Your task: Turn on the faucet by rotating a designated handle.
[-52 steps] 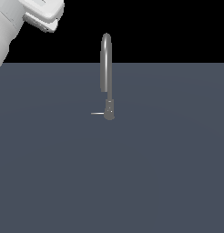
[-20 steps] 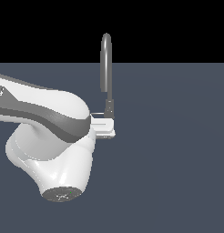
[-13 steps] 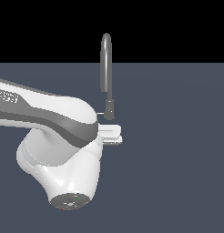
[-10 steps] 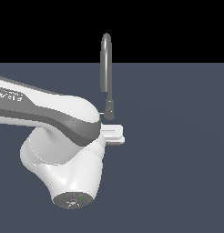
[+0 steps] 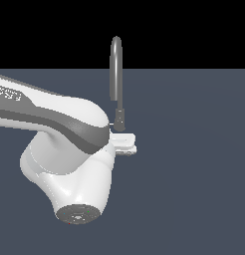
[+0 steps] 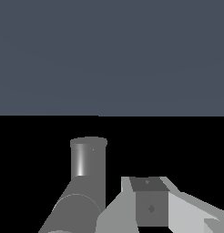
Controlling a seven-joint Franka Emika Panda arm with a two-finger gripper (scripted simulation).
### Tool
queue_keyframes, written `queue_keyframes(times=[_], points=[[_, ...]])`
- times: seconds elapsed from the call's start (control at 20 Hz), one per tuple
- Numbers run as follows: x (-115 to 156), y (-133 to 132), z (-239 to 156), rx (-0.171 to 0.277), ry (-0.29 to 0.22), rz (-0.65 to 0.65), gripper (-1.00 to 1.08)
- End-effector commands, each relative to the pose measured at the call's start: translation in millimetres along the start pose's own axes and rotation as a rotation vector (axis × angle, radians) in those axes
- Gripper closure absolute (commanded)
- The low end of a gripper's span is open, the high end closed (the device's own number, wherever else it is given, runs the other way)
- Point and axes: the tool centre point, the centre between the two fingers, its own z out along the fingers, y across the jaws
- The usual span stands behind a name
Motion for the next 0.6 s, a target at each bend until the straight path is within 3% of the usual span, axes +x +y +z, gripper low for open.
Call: queue_keyframes(times=[0.0, 0.55], points=[[-9, 4, 0, 0.0, 0.0, 0.0, 1.08], [-35, 5, 0, -0.003, 0.006, 0.001, 1.08]])
